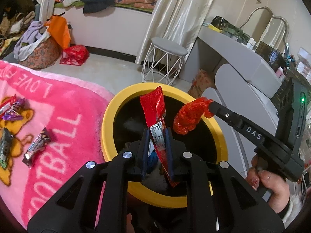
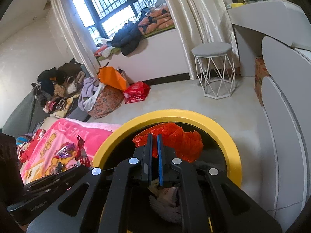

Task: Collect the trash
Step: 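Open both tools to drop the red wrapper and candy bag into the bin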

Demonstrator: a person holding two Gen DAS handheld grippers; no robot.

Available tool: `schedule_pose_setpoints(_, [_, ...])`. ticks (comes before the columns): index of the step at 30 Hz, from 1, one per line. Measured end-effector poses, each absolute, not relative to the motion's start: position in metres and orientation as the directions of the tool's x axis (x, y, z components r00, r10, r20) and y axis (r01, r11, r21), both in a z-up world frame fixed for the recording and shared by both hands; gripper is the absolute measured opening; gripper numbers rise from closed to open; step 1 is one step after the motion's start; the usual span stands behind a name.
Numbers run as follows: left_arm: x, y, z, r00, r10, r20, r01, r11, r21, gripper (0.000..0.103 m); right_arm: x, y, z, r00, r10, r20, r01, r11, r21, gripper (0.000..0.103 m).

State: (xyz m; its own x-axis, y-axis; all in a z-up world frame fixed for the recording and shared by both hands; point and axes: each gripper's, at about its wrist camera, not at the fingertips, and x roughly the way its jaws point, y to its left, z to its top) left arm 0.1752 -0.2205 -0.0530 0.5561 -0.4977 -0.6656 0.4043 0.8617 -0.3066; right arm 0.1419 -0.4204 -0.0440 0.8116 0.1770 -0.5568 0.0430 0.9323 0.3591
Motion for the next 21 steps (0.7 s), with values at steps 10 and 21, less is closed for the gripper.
schedule_pose_setpoints(10, [0.186,-0.227,-0.061,0.538,-0.503,-0.676,0.404,0.858,-0.317,0.012,0.148,-0.425,-0.055,0.783,0.17,-0.598,0.073,0.93,0.361,0.005])
schedule_pose_setpoints(21, [0.177,-0.209,-0.049,0.609,-0.461,-0.646,0.364,0.885,-0.29,0.086,0.149,-0.431,-0.056,0.781,0.137,-0.609,0.117,0.926,0.358,0.041])
